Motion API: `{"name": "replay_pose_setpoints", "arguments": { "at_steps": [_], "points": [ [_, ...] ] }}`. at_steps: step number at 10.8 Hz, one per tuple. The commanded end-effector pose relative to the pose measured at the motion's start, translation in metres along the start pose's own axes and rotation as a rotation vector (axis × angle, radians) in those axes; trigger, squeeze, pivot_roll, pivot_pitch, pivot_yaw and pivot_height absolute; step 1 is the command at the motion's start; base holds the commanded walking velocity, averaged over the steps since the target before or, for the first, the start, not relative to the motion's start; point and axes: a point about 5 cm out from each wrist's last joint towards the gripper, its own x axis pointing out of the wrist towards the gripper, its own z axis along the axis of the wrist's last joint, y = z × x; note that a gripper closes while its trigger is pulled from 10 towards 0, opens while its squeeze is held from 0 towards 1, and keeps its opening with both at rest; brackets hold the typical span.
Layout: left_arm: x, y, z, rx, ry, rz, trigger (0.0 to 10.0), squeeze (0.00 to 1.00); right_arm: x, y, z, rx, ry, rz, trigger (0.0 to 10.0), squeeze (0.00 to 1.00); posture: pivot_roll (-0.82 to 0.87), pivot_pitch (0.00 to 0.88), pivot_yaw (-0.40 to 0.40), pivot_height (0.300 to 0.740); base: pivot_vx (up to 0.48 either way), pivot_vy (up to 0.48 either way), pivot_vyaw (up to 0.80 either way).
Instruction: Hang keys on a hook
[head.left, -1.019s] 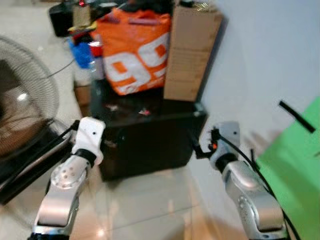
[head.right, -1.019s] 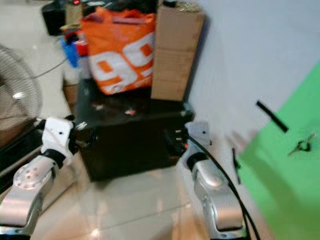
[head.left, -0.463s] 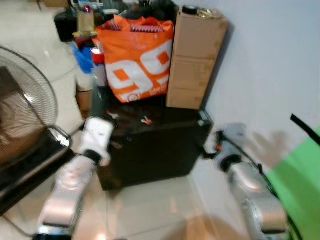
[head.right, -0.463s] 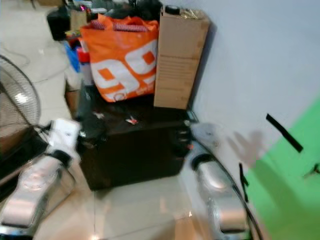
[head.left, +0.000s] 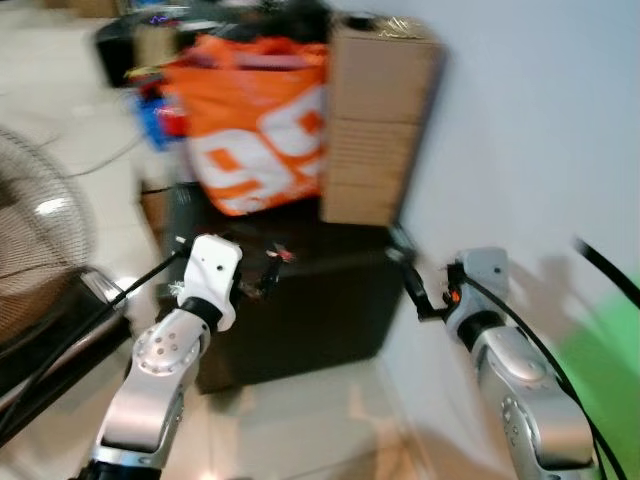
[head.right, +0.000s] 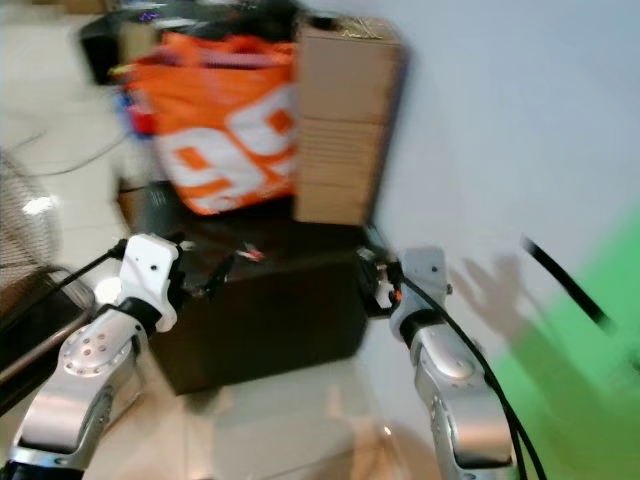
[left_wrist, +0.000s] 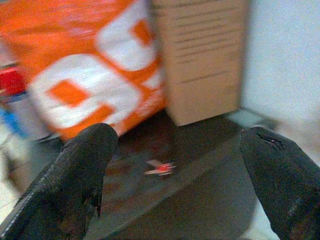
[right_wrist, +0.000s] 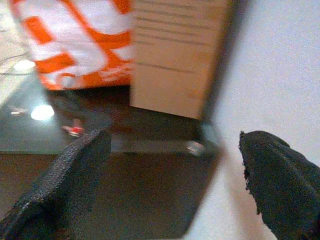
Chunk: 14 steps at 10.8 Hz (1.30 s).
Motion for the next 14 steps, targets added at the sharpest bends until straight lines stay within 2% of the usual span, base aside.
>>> {"name": "replay_pose_setpoints", "arguments": {
  "at_steps": [1,2,7,14],
  "points": [
    [-0.002,0.01,0.0,0.018,0.013,0.028,10.0,0.0,0.002,0.009,0.005,0.003,-0.021,0.03,10.0,1.0,0.03,0.0,-0.033,0.74,0.371,0.0,0.79],
    [-0.001,0.01,0.0,0.018,0.013,0.026,10.0,0.0,0.002,0.009,0.005,0.004,-0.021,0.028,10.0,1.0,0.03,0.0,-0.025,0.74,0.371,0.0,0.79],
    [0.0,0.009,0.001,0.022,0.013,0.021,10.0,0.0,0.004,0.002,0.011,-0.052,-0.044,0.027,10.0,1.0,0.03,0.0,-0.033,0.74,0.373,0.0,0.0],
    [0.003,0.009,0.0,0.024,0.011,0.0,10.0,0.0,0.012,-0.008,0.011,-0.09,-0.021,-0.013,10.0,1.0,0.03,0.0,-0.04,0.74,0.368,0.0,0.0]
  ]
}}
